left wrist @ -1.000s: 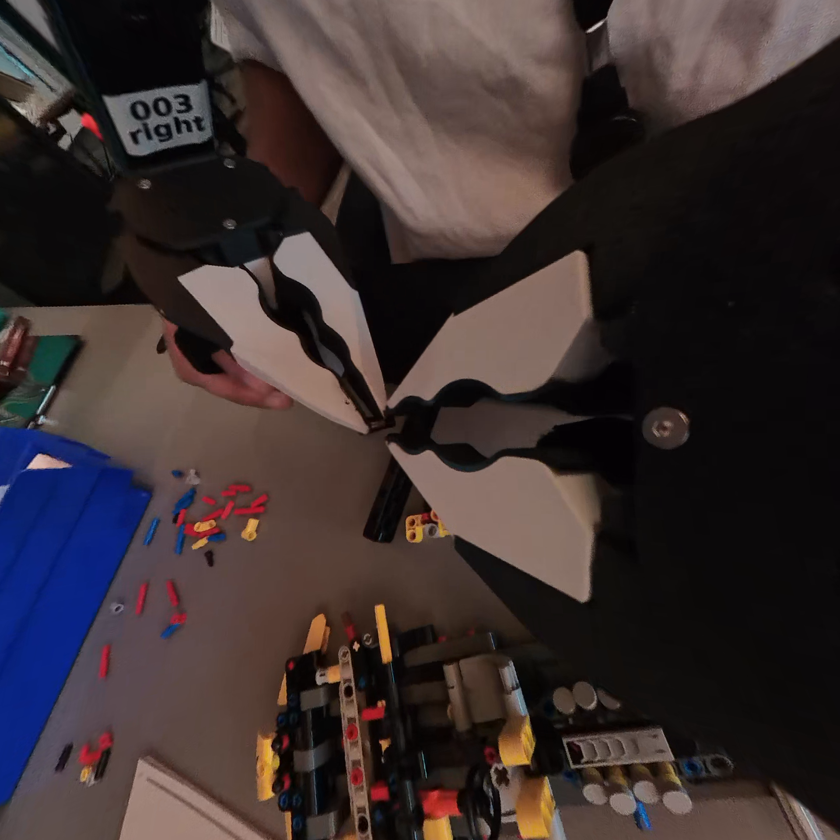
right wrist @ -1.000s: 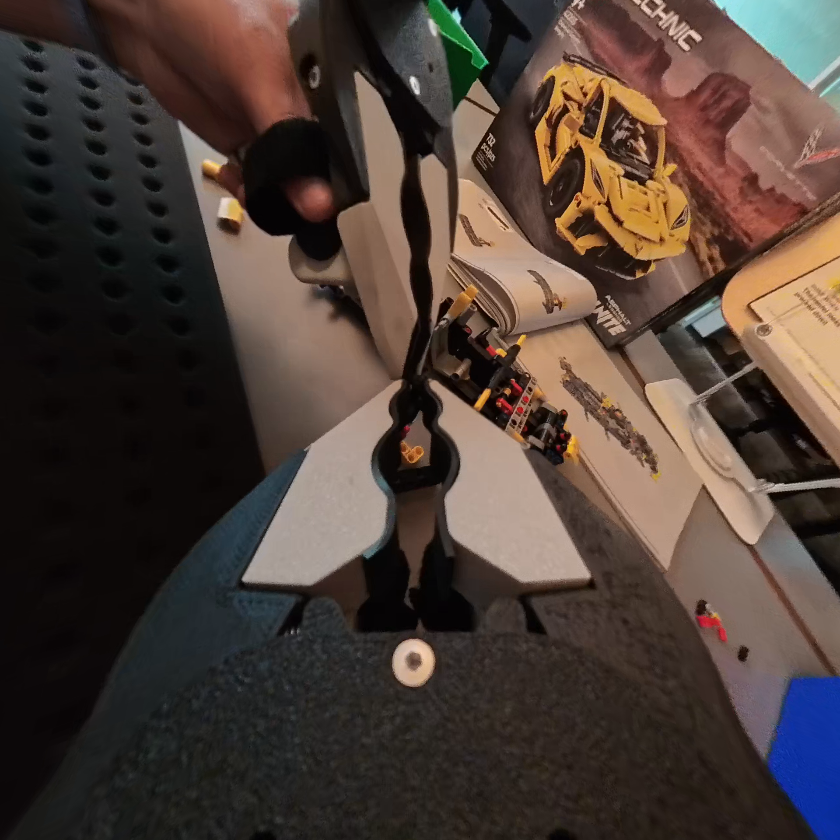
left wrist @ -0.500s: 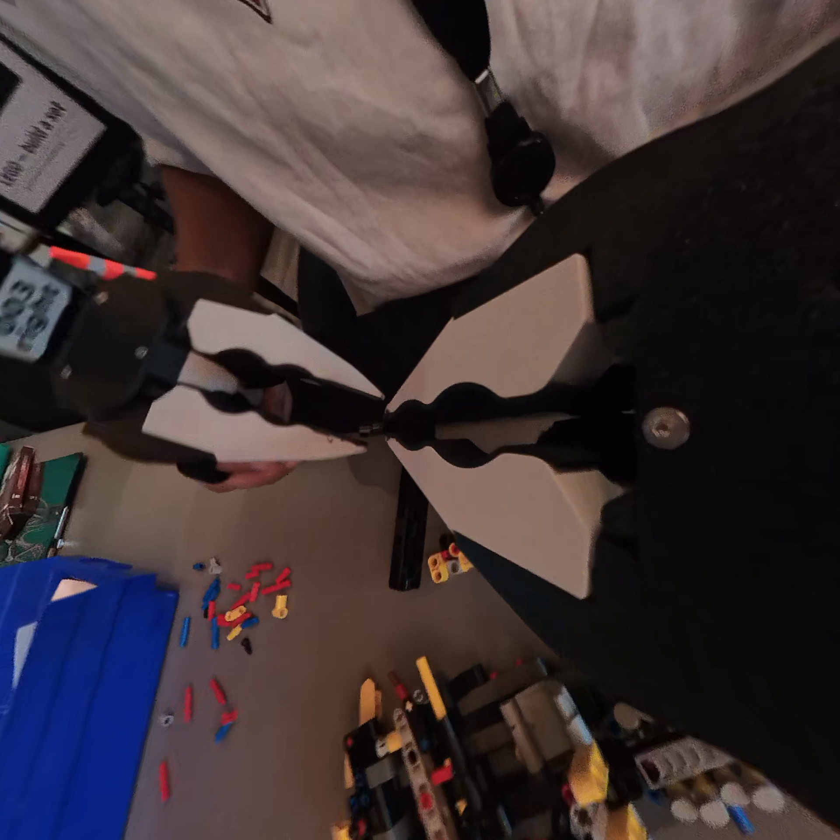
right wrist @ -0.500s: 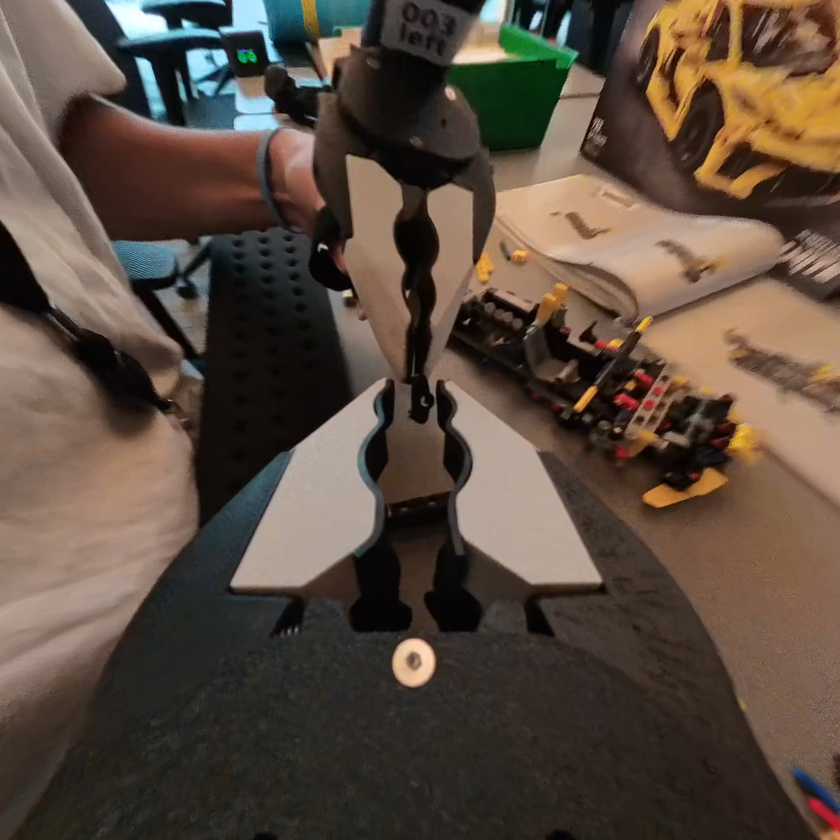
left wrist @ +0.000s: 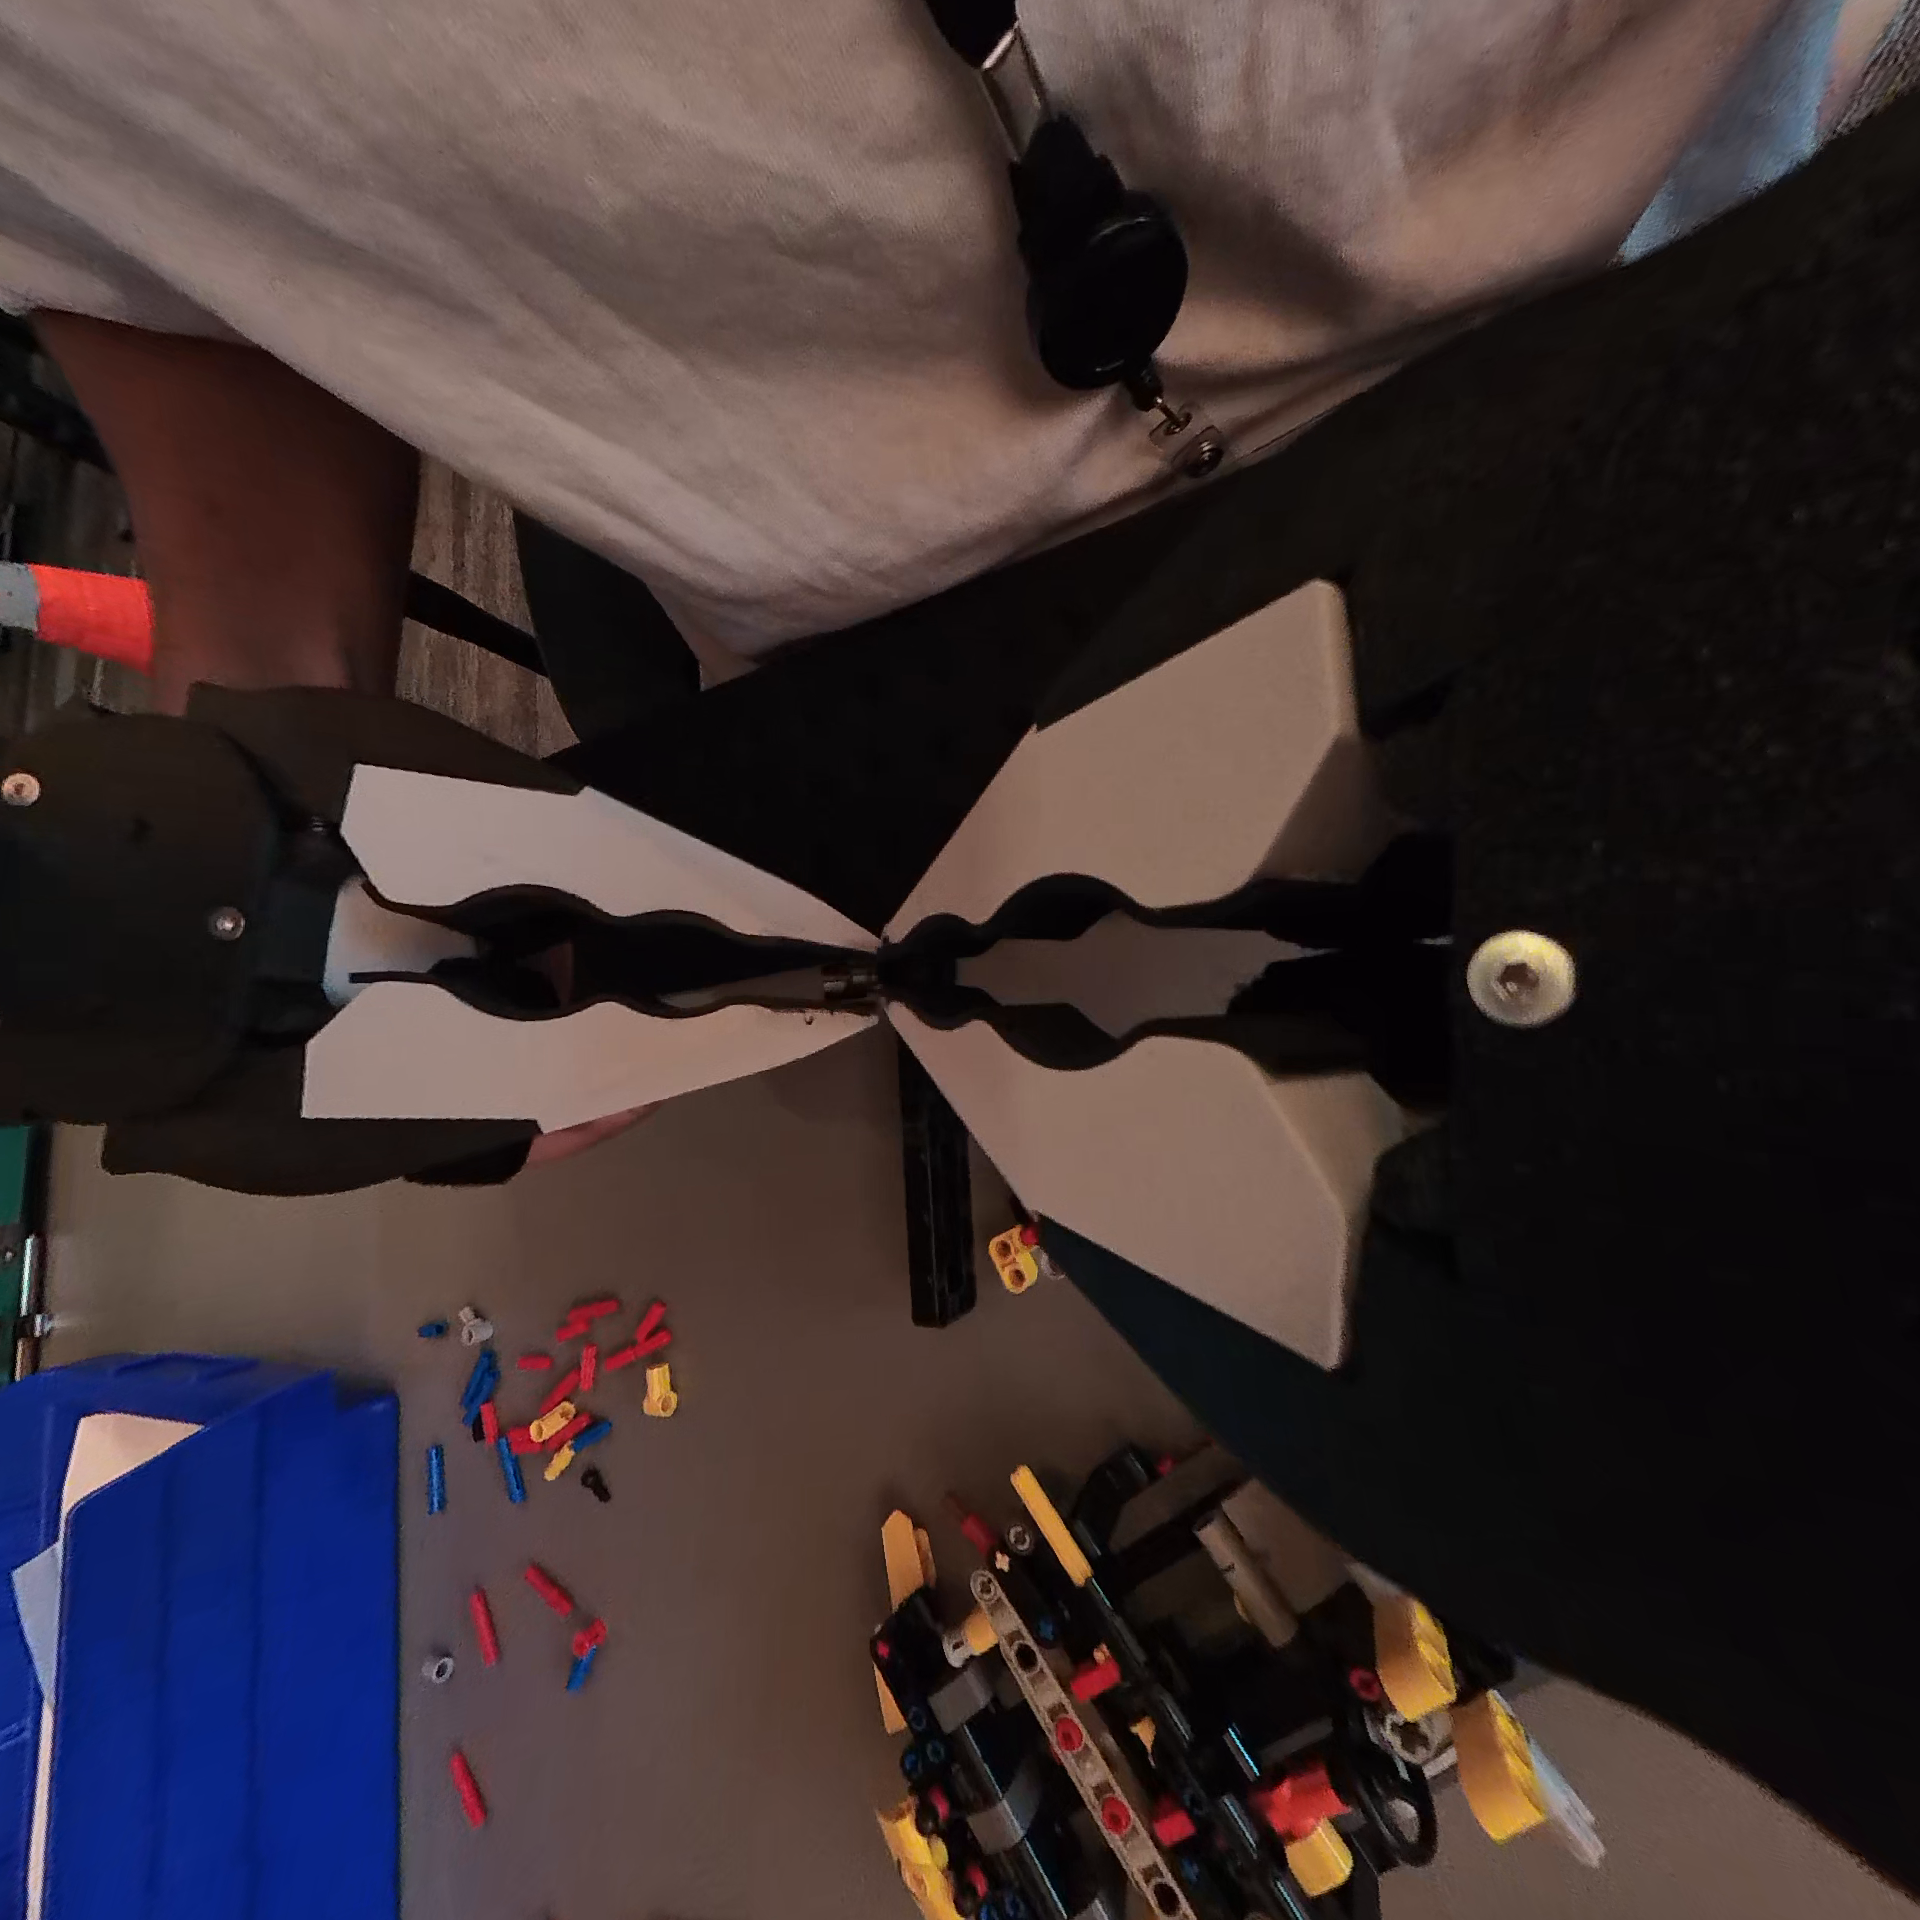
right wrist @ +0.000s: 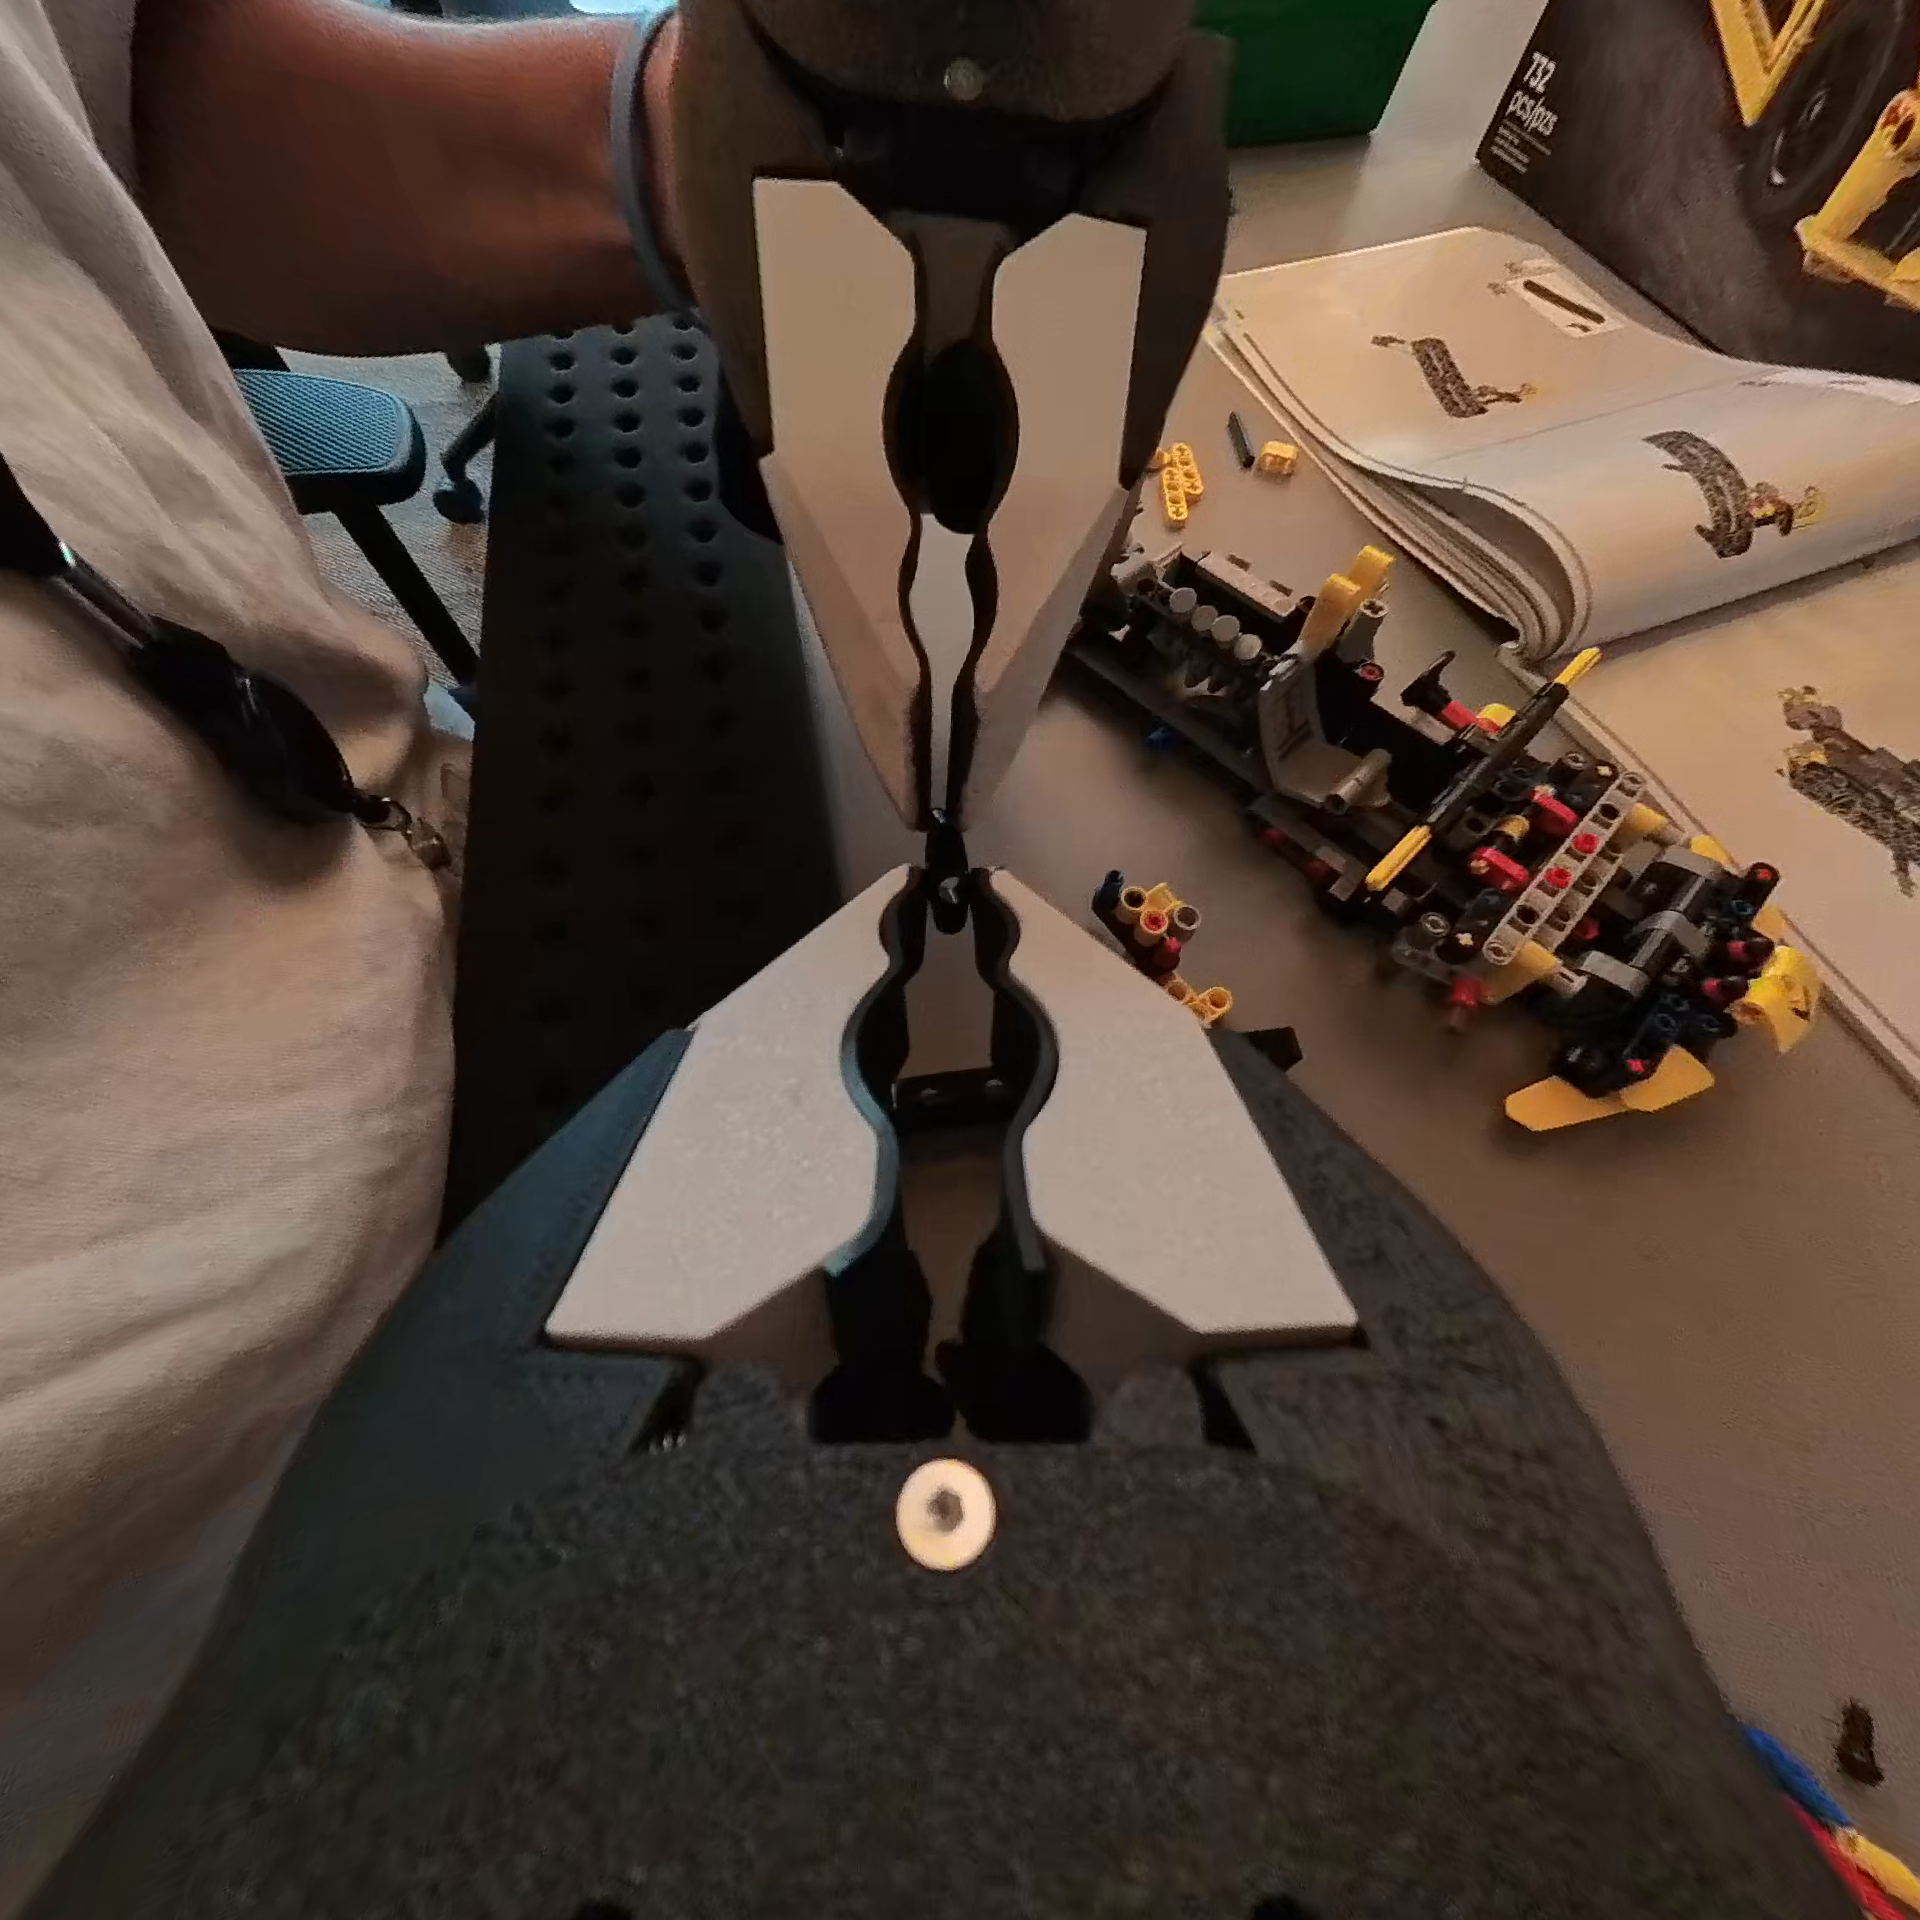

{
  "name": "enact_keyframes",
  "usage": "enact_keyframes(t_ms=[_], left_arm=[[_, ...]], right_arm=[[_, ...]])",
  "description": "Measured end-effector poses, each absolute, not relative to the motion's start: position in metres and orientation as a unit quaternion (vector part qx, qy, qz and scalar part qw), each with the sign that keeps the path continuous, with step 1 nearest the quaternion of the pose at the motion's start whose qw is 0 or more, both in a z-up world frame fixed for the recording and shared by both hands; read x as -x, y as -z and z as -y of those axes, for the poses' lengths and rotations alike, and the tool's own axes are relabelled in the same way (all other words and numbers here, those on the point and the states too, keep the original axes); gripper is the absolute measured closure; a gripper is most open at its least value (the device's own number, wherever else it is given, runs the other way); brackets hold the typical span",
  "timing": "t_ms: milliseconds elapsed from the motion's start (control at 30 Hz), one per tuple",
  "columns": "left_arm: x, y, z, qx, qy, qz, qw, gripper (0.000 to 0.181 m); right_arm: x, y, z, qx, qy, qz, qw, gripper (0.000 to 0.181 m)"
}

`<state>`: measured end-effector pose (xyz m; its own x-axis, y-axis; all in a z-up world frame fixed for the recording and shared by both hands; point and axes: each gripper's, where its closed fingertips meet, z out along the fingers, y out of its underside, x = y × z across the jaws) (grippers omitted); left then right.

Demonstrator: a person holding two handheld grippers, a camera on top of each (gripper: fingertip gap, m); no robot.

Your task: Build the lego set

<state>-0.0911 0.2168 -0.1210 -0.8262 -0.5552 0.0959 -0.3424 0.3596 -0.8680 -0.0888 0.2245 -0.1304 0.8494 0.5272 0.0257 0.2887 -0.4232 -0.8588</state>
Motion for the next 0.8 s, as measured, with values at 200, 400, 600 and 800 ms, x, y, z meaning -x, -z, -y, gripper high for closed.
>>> enact_keyframes(t_ms=[200, 400, 600, 800], left_arm=[[0.075, 0.111, -0.218, 0.360, 0.529, -0.762, 0.100, 0.171], [0.054, 0.156, -0.227, 0.621, 0.428, -0.652, 0.082, 0.153], [0.043, 0.185, -0.224, 0.707, 0.319, -0.619, 0.124, 0.128], [0.044, 0.183, -0.208, 0.738, 0.294, -0.600, 0.090, 0.128]], right_arm=[[0.071, 0.125, -0.219, 0.837, -0.085, 0.236, 0.486, 0.174], [-0.010, 0.137, -0.195, 0.858, 0.080, 0.136, 0.489, 0.174], [-0.043, 0.126, -0.208, 0.805, 0.201, 0.076, 0.553, 0.174], [-0.053, 0.117, -0.208, 0.783, 0.236, 0.055, 0.572, 0.174]])
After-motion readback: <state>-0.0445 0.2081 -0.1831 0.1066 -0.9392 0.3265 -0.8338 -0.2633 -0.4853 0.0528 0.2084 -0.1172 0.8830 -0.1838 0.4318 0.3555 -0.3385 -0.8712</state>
